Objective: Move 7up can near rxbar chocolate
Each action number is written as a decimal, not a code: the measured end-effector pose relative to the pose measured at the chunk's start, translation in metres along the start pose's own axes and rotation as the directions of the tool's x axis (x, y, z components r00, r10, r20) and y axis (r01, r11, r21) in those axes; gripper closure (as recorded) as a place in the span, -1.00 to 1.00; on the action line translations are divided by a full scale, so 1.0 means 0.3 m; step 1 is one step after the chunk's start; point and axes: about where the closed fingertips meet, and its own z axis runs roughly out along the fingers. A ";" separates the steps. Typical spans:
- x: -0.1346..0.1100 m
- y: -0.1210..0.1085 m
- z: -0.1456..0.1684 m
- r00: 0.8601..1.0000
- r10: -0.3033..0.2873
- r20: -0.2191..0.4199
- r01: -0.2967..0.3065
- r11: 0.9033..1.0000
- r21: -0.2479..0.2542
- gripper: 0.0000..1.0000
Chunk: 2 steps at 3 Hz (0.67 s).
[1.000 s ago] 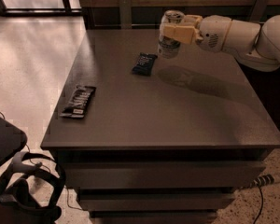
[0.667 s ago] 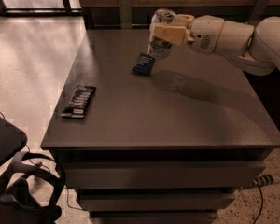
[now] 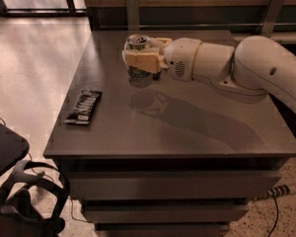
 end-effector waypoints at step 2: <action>0.093 0.154 0.079 0.999 0.040 -0.014 -0.040 0.999 -0.002 1.00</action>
Offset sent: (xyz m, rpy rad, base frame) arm -0.0460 0.0604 -0.0494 0.0438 0.0599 0.0134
